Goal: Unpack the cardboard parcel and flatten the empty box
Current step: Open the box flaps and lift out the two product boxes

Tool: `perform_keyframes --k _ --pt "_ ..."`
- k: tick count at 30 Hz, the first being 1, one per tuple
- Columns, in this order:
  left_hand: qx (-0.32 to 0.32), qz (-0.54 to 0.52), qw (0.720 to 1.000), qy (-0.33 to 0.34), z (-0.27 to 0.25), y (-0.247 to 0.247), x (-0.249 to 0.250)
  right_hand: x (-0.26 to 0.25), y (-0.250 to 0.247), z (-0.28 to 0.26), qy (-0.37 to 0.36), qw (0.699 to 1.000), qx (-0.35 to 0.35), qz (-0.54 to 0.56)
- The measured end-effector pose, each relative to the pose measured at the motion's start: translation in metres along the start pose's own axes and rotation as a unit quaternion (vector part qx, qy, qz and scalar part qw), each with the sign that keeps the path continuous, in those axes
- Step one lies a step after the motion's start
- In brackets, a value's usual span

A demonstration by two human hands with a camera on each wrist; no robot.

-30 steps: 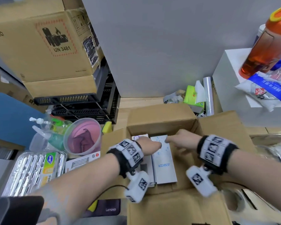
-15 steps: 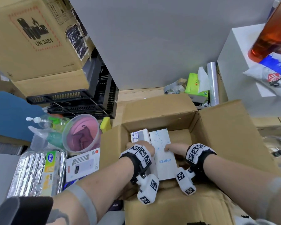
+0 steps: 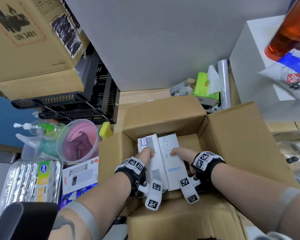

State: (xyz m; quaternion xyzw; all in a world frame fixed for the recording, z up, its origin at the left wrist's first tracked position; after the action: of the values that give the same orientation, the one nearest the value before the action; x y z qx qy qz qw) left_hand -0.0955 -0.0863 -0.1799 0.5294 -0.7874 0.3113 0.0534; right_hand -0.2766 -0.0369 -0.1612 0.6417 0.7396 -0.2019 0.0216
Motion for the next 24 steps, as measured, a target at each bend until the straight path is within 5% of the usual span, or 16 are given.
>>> perform_keyframes --k 3,7,13,24 --pt "-0.039 -0.098 0.994 0.013 -0.004 0.009 0.008 -0.005 0.001 0.005 0.000 1.000 0.003 0.004" --pt "-0.062 -0.084 0.994 0.023 -0.019 0.020 -0.001 0.001 -0.001 0.014 0.047 0.999 0.022 -0.011" --pt "-0.089 -0.052 0.994 0.021 0.074 0.044 -0.061 0.005 -0.004 0.012 0.053 0.998 0.039 0.007" --pt "-0.130 -0.050 0.990 0.022 -0.058 0.012 0.005 0.007 -0.017 -0.015 0.033 0.994 0.025 0.104"
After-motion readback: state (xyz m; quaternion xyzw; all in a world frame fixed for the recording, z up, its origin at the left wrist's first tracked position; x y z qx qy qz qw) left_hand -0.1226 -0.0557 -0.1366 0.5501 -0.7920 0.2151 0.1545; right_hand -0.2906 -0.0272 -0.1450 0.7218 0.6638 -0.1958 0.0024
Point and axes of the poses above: each hand's wrist, its own z-axis towards the middle knuckle, its own y-axis out of the palm, x = y × z, the point moved 7 cm from there along z, towards the middle knuckle, and after that the axes turned 12 degrees about x, right-handed, at the moved point
